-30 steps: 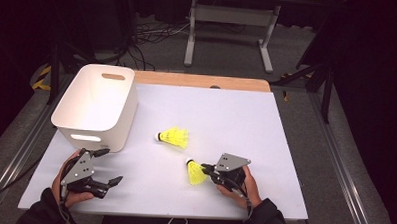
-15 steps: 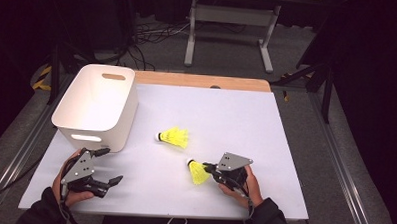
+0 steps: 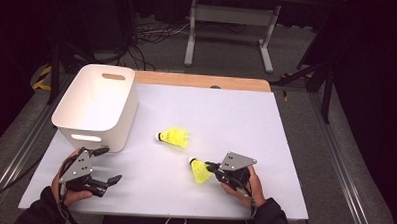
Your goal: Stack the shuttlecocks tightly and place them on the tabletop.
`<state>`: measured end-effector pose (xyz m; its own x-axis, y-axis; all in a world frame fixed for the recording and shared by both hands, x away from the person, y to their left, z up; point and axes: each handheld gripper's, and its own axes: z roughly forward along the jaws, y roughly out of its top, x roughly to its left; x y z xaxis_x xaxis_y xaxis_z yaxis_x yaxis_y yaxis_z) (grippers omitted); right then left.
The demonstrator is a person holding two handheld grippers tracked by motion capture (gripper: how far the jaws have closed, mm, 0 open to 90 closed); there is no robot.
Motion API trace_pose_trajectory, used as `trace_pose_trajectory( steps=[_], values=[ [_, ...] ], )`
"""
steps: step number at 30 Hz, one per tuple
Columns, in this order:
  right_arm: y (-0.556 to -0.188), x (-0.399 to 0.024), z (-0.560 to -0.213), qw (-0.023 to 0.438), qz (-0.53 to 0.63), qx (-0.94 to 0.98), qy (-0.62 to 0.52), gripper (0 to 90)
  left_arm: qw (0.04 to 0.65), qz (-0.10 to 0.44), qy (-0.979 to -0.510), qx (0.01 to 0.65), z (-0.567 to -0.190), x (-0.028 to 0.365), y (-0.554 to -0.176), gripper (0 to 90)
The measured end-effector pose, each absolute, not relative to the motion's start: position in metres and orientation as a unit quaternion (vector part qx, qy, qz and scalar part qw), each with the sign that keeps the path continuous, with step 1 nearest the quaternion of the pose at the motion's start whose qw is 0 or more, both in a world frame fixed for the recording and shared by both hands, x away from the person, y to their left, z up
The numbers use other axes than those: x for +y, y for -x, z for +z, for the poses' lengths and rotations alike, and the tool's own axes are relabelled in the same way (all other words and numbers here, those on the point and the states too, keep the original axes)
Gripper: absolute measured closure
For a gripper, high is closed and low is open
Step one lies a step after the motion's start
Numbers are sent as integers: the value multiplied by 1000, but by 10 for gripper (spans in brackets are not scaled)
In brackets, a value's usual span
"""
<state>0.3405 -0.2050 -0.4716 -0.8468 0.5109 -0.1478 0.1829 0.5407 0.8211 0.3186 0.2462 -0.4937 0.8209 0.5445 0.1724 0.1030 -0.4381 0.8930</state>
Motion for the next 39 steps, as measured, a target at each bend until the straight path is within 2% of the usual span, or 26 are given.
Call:
trace_pose_trajectory(
  steps=[11,15,39],
  values=[
    [-340,-209,-468,195,437,855,-200,900,493,224,-817,199,-494,246,-319,54],
    [-338,-211,-467,181,444,855,-196,900,487,232,-819,197,-493,245,-316,54],
    [-339,-240,-446,224,466,831,-205,900,483,237,-820,196,-493,244,-315,54]
  ],
)
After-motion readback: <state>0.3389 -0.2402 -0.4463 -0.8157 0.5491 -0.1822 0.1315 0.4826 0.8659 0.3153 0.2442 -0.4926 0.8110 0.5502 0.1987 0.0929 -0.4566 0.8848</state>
